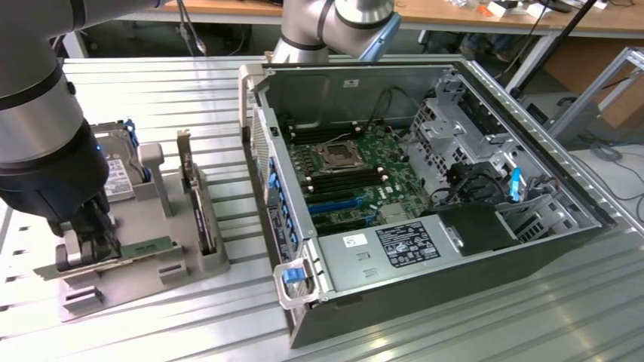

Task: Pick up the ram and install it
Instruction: 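Pick up the ram and move it above insertion slot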

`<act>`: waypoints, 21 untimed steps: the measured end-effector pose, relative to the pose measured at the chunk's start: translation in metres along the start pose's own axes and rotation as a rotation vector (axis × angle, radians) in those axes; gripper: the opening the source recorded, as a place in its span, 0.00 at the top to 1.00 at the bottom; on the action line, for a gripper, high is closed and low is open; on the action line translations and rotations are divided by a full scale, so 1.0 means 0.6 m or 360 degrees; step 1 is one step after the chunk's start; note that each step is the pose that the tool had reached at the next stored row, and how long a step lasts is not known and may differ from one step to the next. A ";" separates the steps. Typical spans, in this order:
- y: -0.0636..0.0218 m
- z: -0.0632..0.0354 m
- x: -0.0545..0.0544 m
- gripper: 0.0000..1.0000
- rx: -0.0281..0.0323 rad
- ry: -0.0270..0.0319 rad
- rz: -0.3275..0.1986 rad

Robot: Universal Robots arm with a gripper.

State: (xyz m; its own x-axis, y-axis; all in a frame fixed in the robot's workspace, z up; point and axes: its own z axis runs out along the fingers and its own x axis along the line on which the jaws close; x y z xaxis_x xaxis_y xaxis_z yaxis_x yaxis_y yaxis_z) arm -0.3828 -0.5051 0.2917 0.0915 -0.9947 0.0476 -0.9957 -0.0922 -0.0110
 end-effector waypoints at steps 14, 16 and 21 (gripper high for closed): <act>0.000 -0.016 0.001 0.88 0.00000 -0.00001 0.0000; 0.000 -0.020 0.001 0.88 0.00001 -0.00001 0.0000; 0.000 -0.030 0.001 0.88 0.00000 -0.00001 0.0000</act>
State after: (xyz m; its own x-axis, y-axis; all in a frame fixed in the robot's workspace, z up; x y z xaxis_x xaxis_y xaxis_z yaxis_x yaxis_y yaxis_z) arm -0.3828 -0.5051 0.3096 0.0916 -0.9947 0.0475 -0.9957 -0.0922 -0.0110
